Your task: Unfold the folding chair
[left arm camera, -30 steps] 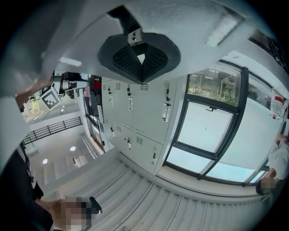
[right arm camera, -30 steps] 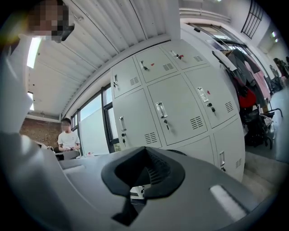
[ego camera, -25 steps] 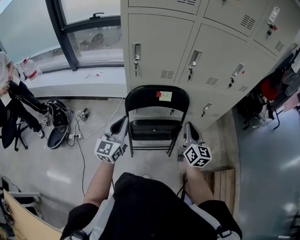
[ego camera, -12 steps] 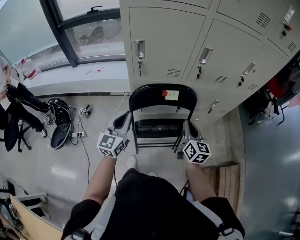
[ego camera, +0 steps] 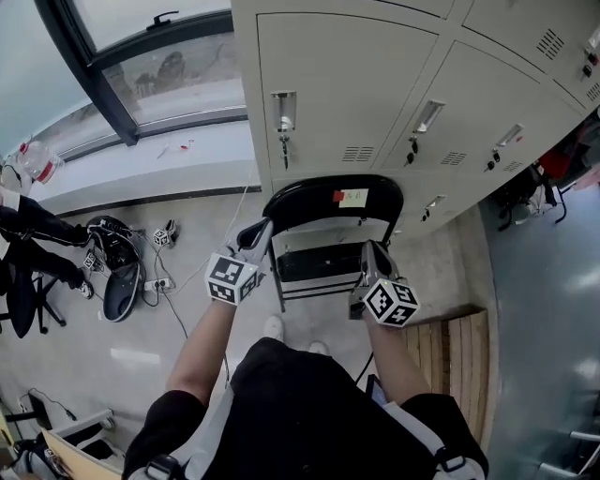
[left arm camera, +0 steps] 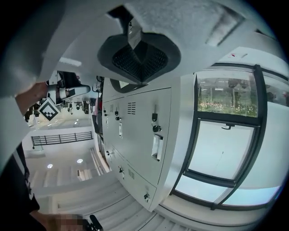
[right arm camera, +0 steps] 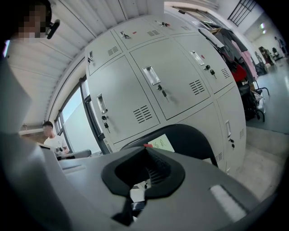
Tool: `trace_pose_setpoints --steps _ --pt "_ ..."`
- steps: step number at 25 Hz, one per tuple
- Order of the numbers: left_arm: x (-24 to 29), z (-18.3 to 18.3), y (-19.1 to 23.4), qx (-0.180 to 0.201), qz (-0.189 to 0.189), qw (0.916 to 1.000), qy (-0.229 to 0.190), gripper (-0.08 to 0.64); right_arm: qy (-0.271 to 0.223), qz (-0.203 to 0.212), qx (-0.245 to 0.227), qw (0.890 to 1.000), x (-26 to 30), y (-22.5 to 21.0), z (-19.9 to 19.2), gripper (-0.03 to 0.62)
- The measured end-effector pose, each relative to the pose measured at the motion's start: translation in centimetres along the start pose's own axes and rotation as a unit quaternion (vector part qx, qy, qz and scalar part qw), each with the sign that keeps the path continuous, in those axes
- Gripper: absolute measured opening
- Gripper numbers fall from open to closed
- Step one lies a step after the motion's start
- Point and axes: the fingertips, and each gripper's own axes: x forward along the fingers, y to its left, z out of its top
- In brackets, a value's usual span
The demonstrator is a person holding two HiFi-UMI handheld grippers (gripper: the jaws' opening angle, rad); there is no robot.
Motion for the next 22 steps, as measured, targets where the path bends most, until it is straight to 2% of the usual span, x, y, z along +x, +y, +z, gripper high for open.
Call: trace_pose_setpoints --steps 3,6,8,13,15,18,22 --pt "1.6 -0.3 1.8 0.012 -0.011 0.9998 0.013 0.005 -0.004 -0.01 0.004 1.0 0.7 0.6 -0.5 0.005" --pt "3.2 -1.5 2.7 0.043 -0.034 0.9976 0.043 0.005 -0.011 -0.024 0.015 1.0 1.0 0.8 -0.8 0.005" --pt "4.2 -2.4 3.4 0.05 -0.046 0.9959 0.061 0.006 -0.01 -0.03 0.017 0.999 1.4 0.9 -1.1 0.005" --pt "6.4 -6.2 5.1 0.02 -0.082 0.9885 0.125 0.114 -0.01 -0.05 0.023 0.998 1.1 1.4 -2.1 0.003" --pt "7.3 -7.5 5.4 0.024 -0.099 0.9831 0.152 0.158 -0.01 -0.056 0.021 0.998 1.0 1.3 -2.3 0.003" --pt "8.4 -8.4 5.4 0.024 -0.12 0.9765 0.177 0.169 -0.008 -0.07 0.019 0.997 0.6 0.7 -2.5 0.003" --pt "9.0 -8.6 5.6 -0.004 -0.147 0.9721 0.182 0.183 -0.011 -0.092 0.021 0.995 0.0 0.0 -2.7 0.003"
